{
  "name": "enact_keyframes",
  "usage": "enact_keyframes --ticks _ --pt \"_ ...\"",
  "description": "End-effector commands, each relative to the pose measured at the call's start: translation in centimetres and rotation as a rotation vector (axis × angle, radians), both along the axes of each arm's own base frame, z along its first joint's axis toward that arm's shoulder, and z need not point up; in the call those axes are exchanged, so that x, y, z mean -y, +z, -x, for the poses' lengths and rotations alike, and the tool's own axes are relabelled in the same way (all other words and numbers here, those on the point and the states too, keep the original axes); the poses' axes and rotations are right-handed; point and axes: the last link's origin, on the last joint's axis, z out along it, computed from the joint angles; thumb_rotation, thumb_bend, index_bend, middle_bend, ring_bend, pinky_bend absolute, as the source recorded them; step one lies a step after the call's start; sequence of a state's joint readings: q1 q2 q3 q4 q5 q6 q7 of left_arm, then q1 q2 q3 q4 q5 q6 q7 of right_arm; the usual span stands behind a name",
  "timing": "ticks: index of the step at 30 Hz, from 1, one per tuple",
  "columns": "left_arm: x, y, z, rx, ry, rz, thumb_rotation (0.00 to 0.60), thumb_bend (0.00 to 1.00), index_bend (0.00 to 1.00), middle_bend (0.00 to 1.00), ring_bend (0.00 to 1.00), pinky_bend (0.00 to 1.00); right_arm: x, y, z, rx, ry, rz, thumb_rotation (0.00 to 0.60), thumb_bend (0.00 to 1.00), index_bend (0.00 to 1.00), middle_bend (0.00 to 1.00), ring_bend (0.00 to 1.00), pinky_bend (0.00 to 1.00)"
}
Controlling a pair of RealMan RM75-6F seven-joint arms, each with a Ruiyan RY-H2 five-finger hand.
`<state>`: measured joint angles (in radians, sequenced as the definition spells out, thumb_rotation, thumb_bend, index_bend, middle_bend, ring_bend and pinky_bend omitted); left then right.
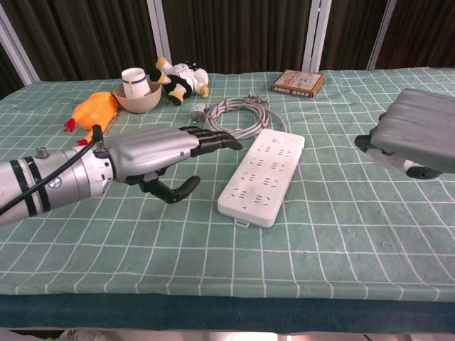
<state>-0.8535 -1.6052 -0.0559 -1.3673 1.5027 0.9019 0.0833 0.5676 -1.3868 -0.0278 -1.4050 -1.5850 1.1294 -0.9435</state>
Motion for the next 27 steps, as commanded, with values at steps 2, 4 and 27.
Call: enact_keyframes --ticks 2,4,27 --pt "0.2 0.5 0.4 0.027 0.025 0.015 0.6 0.57 0.0 0.0 0.0 0.0 0.0 -1.1 1.0 -0.08 -0.028 -0.02 0.6 0.34 0.82 0.69 0.58 0.81" --pt "0.2 0.6 0.8 0.035 0.036 0.017 0.6 0.54 0.0 0.0 0.0 0.0 0.0 -1.4 1.2 -0.1 -0.033 -0.03 0.6 0.31 0.73 0.63 0.52 0.78" --pt "2.3 6.1 4.9 0.105 0.022 -0.125 0.6 0.47 0.0 0.0 0.0 0.0 -6.1 7.0 0.4 0.432 -0.322 0.02 0.6 0.17 0.0 0.01 0.0 0.17"
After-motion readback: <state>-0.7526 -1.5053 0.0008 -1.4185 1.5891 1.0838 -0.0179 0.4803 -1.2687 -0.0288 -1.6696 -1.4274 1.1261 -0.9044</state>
